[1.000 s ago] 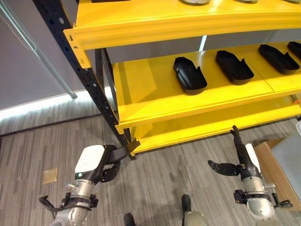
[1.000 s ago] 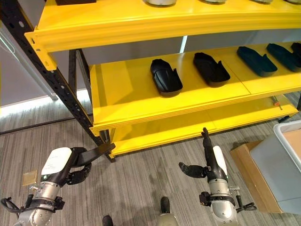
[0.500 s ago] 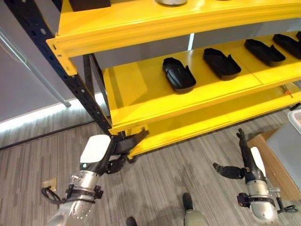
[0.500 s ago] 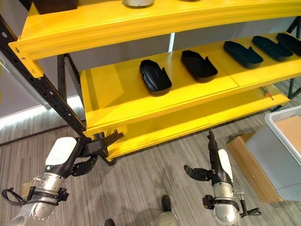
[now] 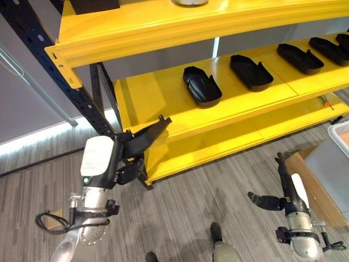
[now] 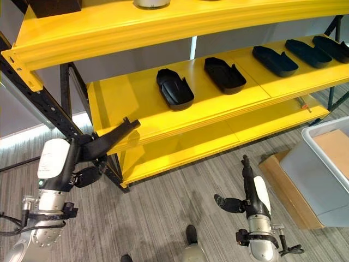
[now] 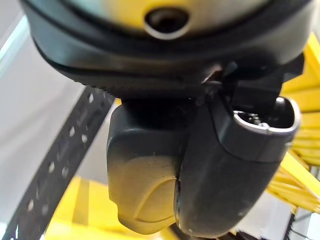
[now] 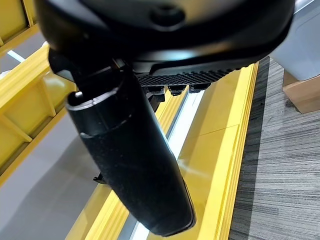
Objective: Move parts from the plastic box to the shelf.
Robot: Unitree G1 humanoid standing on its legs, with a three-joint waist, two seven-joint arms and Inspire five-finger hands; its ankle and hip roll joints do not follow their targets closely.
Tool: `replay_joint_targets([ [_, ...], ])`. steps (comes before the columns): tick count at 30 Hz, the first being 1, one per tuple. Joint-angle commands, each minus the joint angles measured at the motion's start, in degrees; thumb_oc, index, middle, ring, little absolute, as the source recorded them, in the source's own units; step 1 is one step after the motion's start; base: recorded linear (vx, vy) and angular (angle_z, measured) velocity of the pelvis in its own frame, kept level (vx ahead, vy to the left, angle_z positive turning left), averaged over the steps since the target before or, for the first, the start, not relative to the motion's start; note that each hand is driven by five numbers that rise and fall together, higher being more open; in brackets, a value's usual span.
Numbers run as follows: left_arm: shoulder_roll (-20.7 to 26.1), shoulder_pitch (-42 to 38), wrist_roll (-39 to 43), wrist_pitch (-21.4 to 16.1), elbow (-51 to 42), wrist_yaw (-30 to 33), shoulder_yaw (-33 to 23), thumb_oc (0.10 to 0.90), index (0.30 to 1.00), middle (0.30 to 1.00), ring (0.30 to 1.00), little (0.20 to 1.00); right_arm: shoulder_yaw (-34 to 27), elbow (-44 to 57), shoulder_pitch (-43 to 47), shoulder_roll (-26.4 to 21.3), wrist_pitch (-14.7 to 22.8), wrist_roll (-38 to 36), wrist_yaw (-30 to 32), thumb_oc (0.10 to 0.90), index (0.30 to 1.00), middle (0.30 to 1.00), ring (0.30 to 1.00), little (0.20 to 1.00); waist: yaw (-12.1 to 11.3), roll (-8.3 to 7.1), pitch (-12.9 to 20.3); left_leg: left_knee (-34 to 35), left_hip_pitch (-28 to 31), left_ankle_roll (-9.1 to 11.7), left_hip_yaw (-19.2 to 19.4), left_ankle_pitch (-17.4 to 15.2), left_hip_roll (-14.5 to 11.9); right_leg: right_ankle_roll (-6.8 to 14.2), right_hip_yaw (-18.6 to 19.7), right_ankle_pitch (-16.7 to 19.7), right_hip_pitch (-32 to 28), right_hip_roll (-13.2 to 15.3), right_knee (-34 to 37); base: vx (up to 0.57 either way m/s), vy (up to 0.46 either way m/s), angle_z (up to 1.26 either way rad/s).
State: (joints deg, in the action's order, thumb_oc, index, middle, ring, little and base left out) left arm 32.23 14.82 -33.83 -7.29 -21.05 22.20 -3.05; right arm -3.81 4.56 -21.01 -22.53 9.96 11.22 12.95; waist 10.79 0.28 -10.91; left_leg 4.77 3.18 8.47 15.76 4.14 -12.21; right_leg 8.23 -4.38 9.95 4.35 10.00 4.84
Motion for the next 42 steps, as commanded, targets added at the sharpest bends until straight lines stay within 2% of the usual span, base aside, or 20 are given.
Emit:
replay_joint_targets([
  [1, 1.0, -6.8, 1.0, -0.8, -5.9, 8.6, -6.6, 0.4, 0.3, 0.3, 0.3, 0.3, -3.7, 8.2, 1.8, -1.5, 5.0, -0.1, 3.5, 0.9, 1.0, 1.0, 1.0, 1.0, -0.5, -2.24, 3.7, -0.1, 3.6, -0.5, -0.5, -3.8, -3.0, 4.2, -2.4, -6.6, 0.0, 4.5, -5.2, 0.0, 0.0, 0.0],
  [10, 0.5, -9.8, 0.1, 1.3, -3.7, 11.1, -7.0, 0.4, 0.3, 0.3, 0.3, 0.3, -3.5, 7.9, 2.0, -2.0, 4.9, 0.1, 4.2, 0.9, 1.0, 1.0, 1.0, 1.0, -0.7, -2.45, 3.6, 0.0, 3.2, -0.4, -1.2, -3.6, -3.3, 4.0, -3.1, -6.9, -0.5, 4.3, -5.3, 0.0, -0.005, 0.01],
  [28, 0.3, -22.6, -8.7, 9.1, 10.9, 9.8, 0.5, 0.4, 0.3, 0.3, 0.3, 0.3, -3.2, 6.5, 3.6, -2.1, 3.1, 1.0, 4.7, 0.9, 1.0, 1.0, 1.0, 1.0, 1.1, -1.96, 4.1, 0.2, 2.7, 0.2, -1.0, -3.0, -4.1, 3.7, -3.0, -7.5, -0.1, 3.6, -5.5, 0.0, -0.002, 0.0],
  [42, -0.7, -28.0, -11.5, 13.5, 20.2, 8.8, 4.6, 0.4, 0.3, 0.3, 0.3, 0.3, -2.2, 5.8, 3.9, -2.5, 2.3, 1.3, 4.6, 0.9, 1.0, 1.0, 1.0, 1.0, 2.4, -1.68, 4.1, 0.2, 2.9, 0.5, -0.4, -2.8, -4.4, 3.6, -2.5, -7.6, 0.1, 3.2, -5.3, 0.0, 0.0, 0.0],
])
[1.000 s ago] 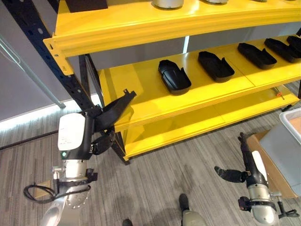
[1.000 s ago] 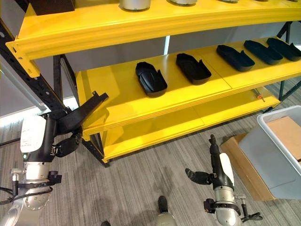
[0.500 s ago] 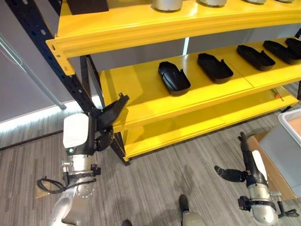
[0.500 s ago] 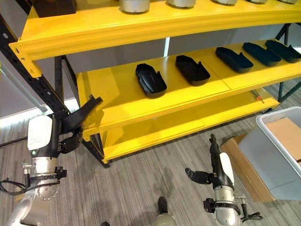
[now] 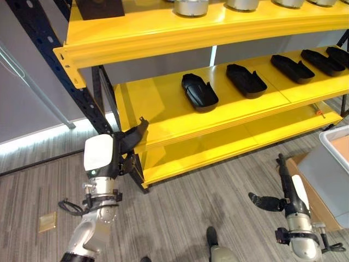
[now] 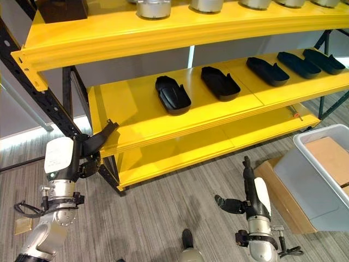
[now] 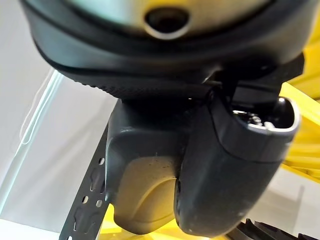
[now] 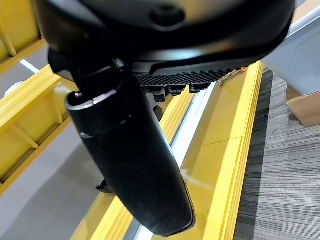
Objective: Move parts from the plastic box to the shelf.
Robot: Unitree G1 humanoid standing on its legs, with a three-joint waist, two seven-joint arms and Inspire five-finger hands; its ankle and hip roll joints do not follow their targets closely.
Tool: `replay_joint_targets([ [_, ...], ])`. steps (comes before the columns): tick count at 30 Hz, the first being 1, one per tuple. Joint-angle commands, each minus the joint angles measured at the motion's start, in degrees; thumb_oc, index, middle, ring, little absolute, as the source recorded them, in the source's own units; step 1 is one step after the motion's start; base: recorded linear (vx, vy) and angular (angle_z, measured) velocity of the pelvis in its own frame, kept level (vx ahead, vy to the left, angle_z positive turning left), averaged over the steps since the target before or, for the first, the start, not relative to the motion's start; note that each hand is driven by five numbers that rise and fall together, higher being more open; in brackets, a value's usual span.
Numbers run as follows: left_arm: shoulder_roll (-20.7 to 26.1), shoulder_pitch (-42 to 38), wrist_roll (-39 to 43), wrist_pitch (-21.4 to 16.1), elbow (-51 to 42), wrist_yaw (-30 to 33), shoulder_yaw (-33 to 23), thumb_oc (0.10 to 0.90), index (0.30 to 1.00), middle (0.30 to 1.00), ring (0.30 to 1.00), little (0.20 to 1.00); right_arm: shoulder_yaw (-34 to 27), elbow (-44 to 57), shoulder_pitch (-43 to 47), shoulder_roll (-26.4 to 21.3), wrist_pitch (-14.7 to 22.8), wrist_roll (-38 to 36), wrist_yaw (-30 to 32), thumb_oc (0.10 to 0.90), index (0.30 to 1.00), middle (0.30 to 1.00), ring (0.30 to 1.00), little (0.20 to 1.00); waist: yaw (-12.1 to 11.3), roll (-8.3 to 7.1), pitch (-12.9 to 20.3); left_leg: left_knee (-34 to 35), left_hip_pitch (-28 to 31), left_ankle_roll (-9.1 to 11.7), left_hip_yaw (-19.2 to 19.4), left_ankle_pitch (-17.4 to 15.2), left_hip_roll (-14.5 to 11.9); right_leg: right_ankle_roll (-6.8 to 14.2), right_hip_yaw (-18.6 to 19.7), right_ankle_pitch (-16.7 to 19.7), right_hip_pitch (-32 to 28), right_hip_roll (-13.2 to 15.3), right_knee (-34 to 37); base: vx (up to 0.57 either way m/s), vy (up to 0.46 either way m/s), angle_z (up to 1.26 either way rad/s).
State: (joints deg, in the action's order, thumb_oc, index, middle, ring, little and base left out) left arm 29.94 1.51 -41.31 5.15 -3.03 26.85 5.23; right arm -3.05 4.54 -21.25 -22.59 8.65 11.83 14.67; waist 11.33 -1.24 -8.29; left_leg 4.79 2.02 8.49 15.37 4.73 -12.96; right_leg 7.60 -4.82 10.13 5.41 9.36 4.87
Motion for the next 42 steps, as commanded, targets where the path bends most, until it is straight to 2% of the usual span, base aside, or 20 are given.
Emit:
replay_joint_targets([
  [1, 1.7, -16.1, -4.3, 1.6, 3.4, 3.9, -3.0, 0.4, 0.3, 0.3, 0.3, 0.3, -2.7, 5.7, 4.3, -2.7, 3.4, 0.9, 2.9, 0.9, 1.0, 1.0, 1.0, 1.0, 2.1, -0.17, 1.5, 0.2, 4.1, 0.5, 0.1, -3.3, -3.7, 4.3, -2.0, -7.7, -0.9, 3.8, -5.3, 0.0, 0.0, 0.0],
  [14, 1.9, -23.4, -7.7, 5.3, 8.0, 1.5, 0.4, 0.4, 0.3, 0.3, 0.3, 0.3, -2.4, 6.2, 4.6, -3.6, 2.3, 1.4, 2.0, 0.9, 1.0, 1.0, 1.0, 1.0, 3.5, 0.27, 0.9, 0.2, 3.8, 0.7, 0.8, -3.0, -4.2, 4.1, -1.2, -8.0, 0.5, 3.2, -6.1, 0.0, -0.003, -0.01],
  [42, 5.0, -33.5, -9.9, 7.3, 17.5, -2.0, 5.6, 0.4, 0.3, 0.3, 0.3, 0.3, -1.5, 6.6, 4.8, -5.5, 1.9, 0.8, 0.0, 0.9, 1.0, 1.0, 1.0, 1.0, 5.9, 1.54, 0.3, 0.2, 3.8, 1.4, 2.3, -2.2, -4.9, 3.8, 0.1, -8.3, 2.9, 2.4, -7.3, 0.0, -0.006, -0.05],
])
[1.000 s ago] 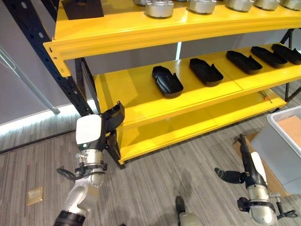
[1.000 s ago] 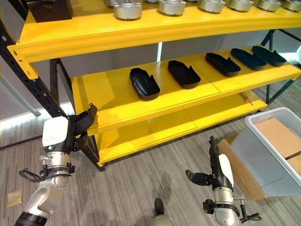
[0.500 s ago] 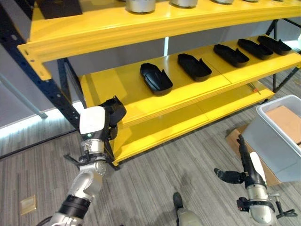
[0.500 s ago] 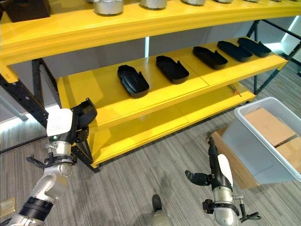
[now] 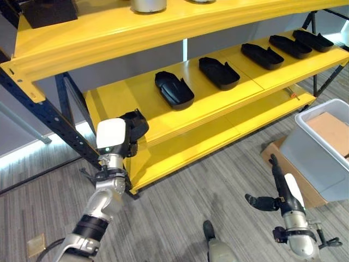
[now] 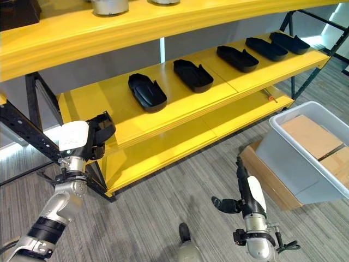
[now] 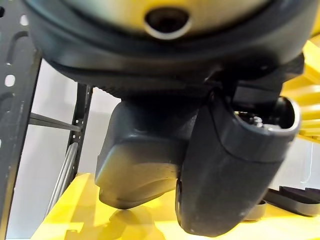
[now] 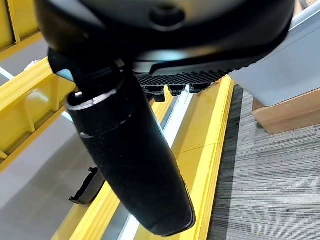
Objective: Move parts from the plastic box to the shelf.
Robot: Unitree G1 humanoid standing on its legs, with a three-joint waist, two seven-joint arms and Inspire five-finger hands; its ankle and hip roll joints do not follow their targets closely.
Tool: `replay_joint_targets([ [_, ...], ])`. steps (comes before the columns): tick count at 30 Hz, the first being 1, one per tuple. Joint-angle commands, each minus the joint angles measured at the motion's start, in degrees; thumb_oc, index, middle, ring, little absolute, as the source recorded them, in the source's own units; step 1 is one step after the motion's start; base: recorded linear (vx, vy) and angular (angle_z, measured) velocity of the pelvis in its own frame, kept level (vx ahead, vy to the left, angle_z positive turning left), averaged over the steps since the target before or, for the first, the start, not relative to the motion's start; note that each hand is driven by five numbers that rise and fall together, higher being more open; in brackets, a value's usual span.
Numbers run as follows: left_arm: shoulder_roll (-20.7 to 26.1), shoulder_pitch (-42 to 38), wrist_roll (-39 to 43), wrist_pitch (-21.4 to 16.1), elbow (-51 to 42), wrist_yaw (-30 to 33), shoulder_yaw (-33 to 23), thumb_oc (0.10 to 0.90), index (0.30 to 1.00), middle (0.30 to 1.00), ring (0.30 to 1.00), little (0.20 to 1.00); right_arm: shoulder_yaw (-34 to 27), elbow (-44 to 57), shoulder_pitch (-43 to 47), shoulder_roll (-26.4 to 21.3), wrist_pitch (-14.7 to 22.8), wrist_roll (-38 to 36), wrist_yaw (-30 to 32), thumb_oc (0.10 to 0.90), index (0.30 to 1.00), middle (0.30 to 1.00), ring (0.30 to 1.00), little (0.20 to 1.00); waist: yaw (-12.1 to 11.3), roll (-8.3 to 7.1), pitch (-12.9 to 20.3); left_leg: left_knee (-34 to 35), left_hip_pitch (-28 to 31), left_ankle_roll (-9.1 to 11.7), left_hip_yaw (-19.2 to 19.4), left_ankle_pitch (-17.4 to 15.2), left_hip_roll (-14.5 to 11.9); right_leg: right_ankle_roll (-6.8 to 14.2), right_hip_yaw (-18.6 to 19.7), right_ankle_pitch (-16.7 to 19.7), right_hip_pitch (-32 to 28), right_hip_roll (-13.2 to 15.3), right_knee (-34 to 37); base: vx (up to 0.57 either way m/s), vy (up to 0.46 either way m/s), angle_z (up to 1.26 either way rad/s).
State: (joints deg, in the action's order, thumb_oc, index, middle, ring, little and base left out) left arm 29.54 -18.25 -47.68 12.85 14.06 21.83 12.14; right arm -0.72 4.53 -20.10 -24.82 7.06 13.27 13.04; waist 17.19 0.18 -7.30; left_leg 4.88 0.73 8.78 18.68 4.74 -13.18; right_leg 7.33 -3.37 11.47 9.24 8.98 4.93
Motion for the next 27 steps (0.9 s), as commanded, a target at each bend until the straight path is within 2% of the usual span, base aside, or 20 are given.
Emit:
replay_joint_targets([
  [1, 5.7, -14.1, -3.9, -0.4, 0.7, 2.8, -1.0, 0.4, 0.3, 0.3, 0.3, 0.3, -3.9, 6.7, 3.6, -3.3, 3.4, -0.6, 1.7, 0.9, 1.0, 1.0, 1.0, 1.0, 0.1, 0.12, -0.8, 0.1, 5.0, 1.1, -1.1, -2.2, -4.6, 4.1, -1.3, -9.6, -0.8, 2.8, -7.4, 0.0, 0.0, 0.0],
  [18, 3.4, -13.1, -1.9, -0.1, -0.6, 2.9, -1.4, 0.4, 0.3, 0.3, 0.3, 0.3, -2.8, 6.1, 3.9, -3.2, 3.4, -0.9, 1.7, 0.9, 1.0, 1.0, 1.0, 1.0, -0.3, -0.3, -1.0, 0.1, 5.0, 1.0, -1.3, -2.5, -4.5, 4.1, -1.6, -9.8, -1.1, 2.8, -7.2, 0.0, 0.0, 0.0],
  [24, 1.4, -14.8, 1.3, 0.5, 0.6, 3.3, -1.3, 0.4, 0.3, 0.3, 0.3, 0.3, -1.4, 5.6, 4.8, -1.8, 3.5, -11.4, -2.0, 0.9, 1.0, 1.0, 1.0, 1.0, -0.2, -0.29, -0.9, 0.1, 5.2, 1.1, -1.1, -2.5, -4.6, 3.9, -1.5, -9.8, -1.3, 2.7, -7.1, 0.0, 0.0, 0.0],
  [27, 0.8, -15.8, 2.8, 0.4, 1.6, 3.9, -1.0, 0.4, 0.3, 0.3, 0.3, 0.3, -1.5, 5.3, 4.6, -0.2, 4.7, -20.6, -4.3, 0.9, 1.0, 1.0, 1.0, 1.0, 0.1, -0.21, -0.9, 0.1, 5.3, 1.2, -0.9, -2.4, -4.6, 3.8, -1.5, -9.8, -1.3, 2.7, -7.0, 0.0, 0.0, 0.0],
])
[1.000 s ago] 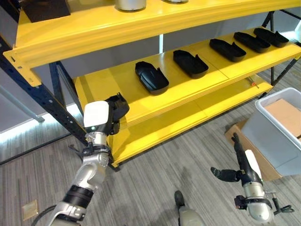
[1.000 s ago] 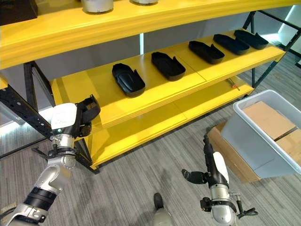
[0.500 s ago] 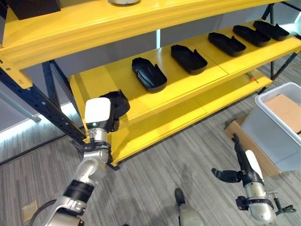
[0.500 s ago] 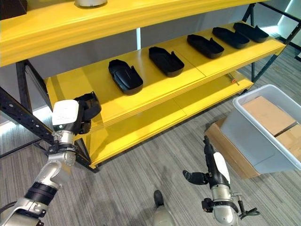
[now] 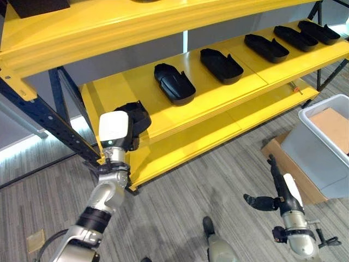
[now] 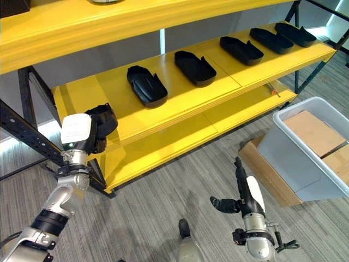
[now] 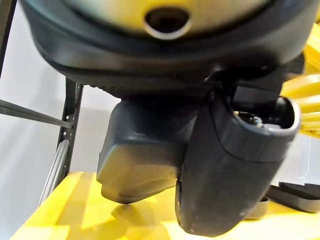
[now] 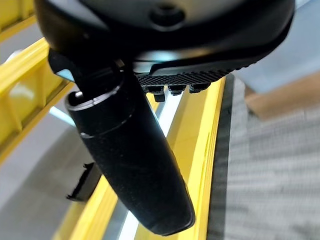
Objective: Move parts from the plastic box to the shelf.
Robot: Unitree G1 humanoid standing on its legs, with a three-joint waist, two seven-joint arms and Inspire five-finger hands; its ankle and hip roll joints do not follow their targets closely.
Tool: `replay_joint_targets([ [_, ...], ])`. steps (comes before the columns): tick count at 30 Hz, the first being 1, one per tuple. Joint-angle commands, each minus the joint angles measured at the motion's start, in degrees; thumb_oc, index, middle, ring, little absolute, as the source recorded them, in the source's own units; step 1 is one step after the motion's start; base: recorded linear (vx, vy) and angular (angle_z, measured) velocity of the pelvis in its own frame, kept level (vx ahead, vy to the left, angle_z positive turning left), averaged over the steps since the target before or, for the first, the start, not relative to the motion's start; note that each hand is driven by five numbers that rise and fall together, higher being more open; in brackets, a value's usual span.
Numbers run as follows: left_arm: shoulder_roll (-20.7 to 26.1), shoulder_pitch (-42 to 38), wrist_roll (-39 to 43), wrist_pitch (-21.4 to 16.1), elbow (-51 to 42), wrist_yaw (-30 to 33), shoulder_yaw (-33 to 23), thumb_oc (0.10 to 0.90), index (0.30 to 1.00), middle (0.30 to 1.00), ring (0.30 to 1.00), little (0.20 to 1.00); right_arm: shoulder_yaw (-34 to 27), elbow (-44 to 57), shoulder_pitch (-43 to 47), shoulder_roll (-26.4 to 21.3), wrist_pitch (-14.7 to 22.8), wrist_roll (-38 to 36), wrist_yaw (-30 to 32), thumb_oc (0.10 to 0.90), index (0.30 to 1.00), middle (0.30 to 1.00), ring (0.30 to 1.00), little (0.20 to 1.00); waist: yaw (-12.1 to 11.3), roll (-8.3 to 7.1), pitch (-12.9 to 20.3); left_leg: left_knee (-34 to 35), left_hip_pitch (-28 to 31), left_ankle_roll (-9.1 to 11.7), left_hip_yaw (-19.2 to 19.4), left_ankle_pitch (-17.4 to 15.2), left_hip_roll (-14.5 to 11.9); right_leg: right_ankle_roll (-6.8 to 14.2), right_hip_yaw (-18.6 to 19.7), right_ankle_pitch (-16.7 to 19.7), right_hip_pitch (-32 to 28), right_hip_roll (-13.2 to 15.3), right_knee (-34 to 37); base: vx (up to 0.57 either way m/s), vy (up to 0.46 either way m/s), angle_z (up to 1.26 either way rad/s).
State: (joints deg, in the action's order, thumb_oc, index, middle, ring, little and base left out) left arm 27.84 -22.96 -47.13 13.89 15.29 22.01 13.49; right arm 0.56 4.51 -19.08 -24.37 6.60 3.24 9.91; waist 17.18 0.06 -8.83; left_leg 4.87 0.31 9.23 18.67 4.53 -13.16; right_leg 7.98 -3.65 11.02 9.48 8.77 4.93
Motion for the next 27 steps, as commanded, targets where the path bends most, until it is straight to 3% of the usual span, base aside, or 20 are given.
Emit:
replay_joint_targets([
  [1, 2.2, -11.6, 2.7, -0.7, 1.2, 3.8, -2.1, 0.4, 0.3, 0.3, 0.3, 0.3, -2.7, 4.9, 3.7, -0.3, 5.3, -12.3, -1.0, 0.9, 1.0, 1.0, 1.0, 1.0, 0.1, -0.05, 0.7, 0.1, 5.8, 0.8, -0.8, -2.2, -4.6, 3.2, -1.2, -9.3, -1.5, 2.9, -7.0, 0.0, 0.0, 0.0],
  [6, 2.2, -11.6, 2.7, -0.7, 1.2, 3.8, -2.1, 0.4, 0.3, 0.3, 0.3, 0.3, -2.8, 4.9, 3.7, -0.3, 5.3, -12.3, -1.0, 0.9, 1.0, 1.0, 1.0, 1.0, 0.1, -0.05, 0.6, 0.1, 5.8, 0.8, -0.8, -2.2, -4.6, 3.2, -1.2, -9.3, -1.6, 2.8, -7.0, 0.0, 0.016, 0.0],
  [7, 3.2, -2.4, 2.9, -4.2, -4.9, -1.1, -8.4, 0.4, 0.3, 0.3, 0.3, 0.3, -0.9, 3.9, 6.8, -4.4, -0.8, -20.4, -13.4, 0.9, 1.0, 1.0, 1.0, 1.0, -6.9, 0.93, 0.8, -8.1, 0.5, -1.2, -4.7, -3.3, -1.9, -0.4, -15.6, -13.9, -5.7, 6.2, -11.7, -0.04, 0.134, -0.02],
  [9, 3.9, -2.3, 1.8, -4.4, -5.7, -1.2, -8.4, 0.4, 0.3, 0.3, 0.3, 0.3, 0.0, 3.9, 7.0, -4.1, -1.0, -19.1, -13.8, 0.9, 1.0, 1.0, 1.0, 1.0, -7.0, 0.59, 0.5, -8.0, 0.8, -2.5, -3.7, -6.6, 0.3, 1.0, -15.1, -11.5, -5.3, 8.8, -11.8, -0.07, 0.219, 0.02],
  [13, 4.9, -3.8, 1.4, -4.6, -5.9, -1.1, -7.3, 0.4, 0.3, 0.3, 0.3, 0.3, 0.4, 4.6, 6.8, -3.6, -0.9, -18.6, -13.7, 0.9, 1.0, 1.0, 1.0, 1.0, -6.6, -0.25, -1.7, -10.6, -0.5, -4.2, -4.5, -8.8, 2.2, 1.5, -13.5, -10.4, -2.3, 11.9, -17.5, -0.1, 0.148, 0.13],
  [15, 5.6, -4.7, 1.9, -4.4, -5.3, -0.1, -6.3, 0.4, 0.3, 0.3, 0.3, 0.3, 1.3, 4.7, 7.1, -3.1, -0.5, -18.6, -13.5, 0.9, 1.0, 1.0, 1.0, 1.0, -5.3, -0.77, -3.9, -11.3, -1.4, -4.7, -4.8, -8.6, 2.6, 2.0, -8.7, -9.6, 1.5, 11.0, -20.8, -0.16, 0.056, 0.4],
  [16, 5.9, -5.2, 2.8, -3.9, -4.2, 0.7, -7.1, 0.4, 0.3, 0.3, 0.3, 0.3, 2.1, 4.5, 7.8, -3.5, -0.4, -18.8, -13.9, 0.9, 1.0, 1.0, 1.0, 1.0, -4.7, -1.54, -5.1, -11.1, -1.5, -4.0, -3.9, -9.0, 2.7, 2.3, -8.0, -7.3, 4.2, 11.2, -17.0, -0.11, -0.019, 0.35],
  [18, 5.8, -5.4, 3.1, -3.5, -3.5, 0.7, -7.6, 0.4, 0.3, 0.3, 0.3, 0.3, 2.2, 4.1, 8.1, -4.0, -0.5, -18.4, -14.0, 0.9, 1.0, 1.0, 1.0, 1.0, -4.6, -1.92, -5.4, -10.9, -0.5, -3.1, -3.7, -10.4, 2.0, 3.4, -7.9, -6.9, 6.2, 11.2, -14.2, 0.05, -0.088, -0.39],
  [23, 5.9, -5.1, 4.3, -2.0, -1.4, 1.2, -10.2, 0.4, 0.3, 0.3, 0.3, 0.3, 1.8, 5.8, 7.1, -4.7, -0.6, -19.1, -15.5, 0.9, 1.0, 1.0, 1.0, 1.0, -4.8, -3.69, -5.2, -11.0, -1.1, -0.8, -1.8, -7.1, -1.7, 2.4, -10.2, -6.5, 4.9, 8.7, -11.3, 0.05, -0.138, -0.46],
  [27, 6.7, -6.6, 6.8, -1.0, 0.9, 2.0, -12.6, 0.4, 0.3, 0.3, 0.3, 0.3, 0.9, 6.1, 6.9, -6.0, -1.0, -20.6, -16.2, 0.9, 1.0, 1.0, 1.0, 1.0, -3.8, -3.5, -5.5, -7.7, -1.5, 0.7, -0.5, -3.5, -4.6, 1.8, -11.0, -7.6, 8.1, 6.2, -13.2, 0.02, -0.131, -0.13],
])
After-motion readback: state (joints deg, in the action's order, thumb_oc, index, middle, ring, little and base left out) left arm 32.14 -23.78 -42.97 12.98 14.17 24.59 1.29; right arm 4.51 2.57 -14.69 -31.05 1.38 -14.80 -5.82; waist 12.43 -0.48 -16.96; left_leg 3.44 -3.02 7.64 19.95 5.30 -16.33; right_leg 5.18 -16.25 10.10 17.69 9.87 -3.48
